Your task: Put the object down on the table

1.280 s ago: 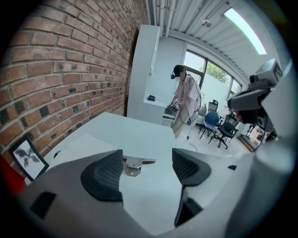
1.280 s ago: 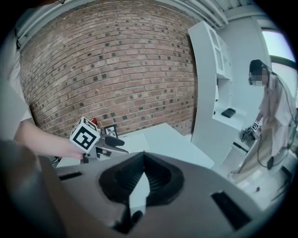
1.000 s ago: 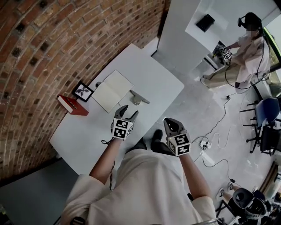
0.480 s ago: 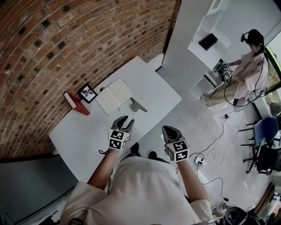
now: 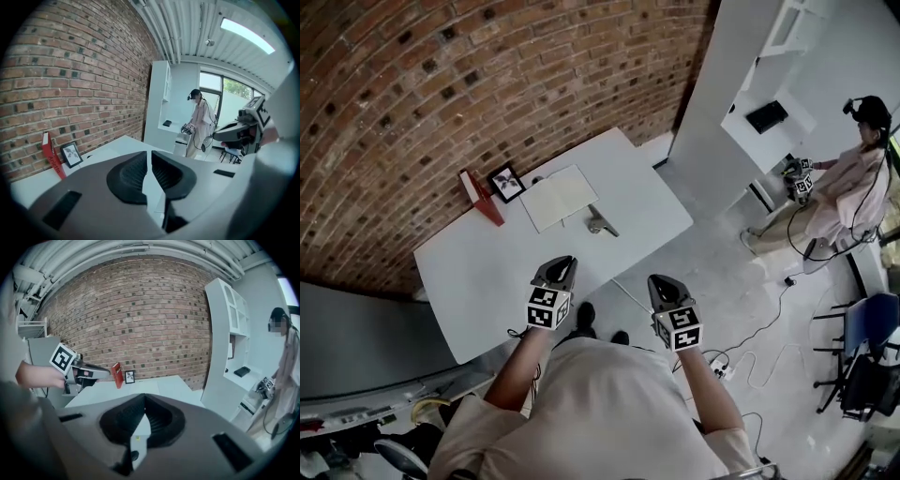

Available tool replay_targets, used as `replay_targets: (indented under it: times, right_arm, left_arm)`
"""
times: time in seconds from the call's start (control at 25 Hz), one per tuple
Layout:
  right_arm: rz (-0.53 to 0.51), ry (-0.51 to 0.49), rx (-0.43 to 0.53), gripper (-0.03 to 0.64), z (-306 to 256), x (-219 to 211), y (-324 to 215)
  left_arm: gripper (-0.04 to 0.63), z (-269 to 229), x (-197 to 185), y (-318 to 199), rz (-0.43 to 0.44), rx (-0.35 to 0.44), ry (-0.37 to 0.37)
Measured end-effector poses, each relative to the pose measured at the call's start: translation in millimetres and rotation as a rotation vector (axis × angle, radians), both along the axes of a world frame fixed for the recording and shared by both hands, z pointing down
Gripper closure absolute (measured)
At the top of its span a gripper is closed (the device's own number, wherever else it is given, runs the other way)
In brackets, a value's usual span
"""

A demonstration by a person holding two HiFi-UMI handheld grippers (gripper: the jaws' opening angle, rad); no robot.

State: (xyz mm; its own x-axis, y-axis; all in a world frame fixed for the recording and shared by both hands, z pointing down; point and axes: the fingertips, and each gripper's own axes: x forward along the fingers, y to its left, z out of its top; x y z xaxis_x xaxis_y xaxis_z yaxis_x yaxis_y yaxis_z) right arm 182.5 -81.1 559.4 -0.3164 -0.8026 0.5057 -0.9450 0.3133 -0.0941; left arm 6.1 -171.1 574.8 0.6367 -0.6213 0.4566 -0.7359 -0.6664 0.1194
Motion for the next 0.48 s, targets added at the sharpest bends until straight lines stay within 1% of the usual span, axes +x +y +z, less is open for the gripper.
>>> replay_targets:
  times: [0.28, 0.48]
  right_arm:
    - [-0.075, -0.003, 0.051, 0.614, -14.1, 0.2, 19.0]
    - [-0.110, -0.017, 0.073, 0.614, -21.8, -3.8, 21.2]
  left_arm:
    - [0.600, -29.3, -18.6, 43.8, -0.098, 0.049, 0.039]
    - [0.600, -45.4, -34.2, 63.8, -0.153, 0.071, 0.057]
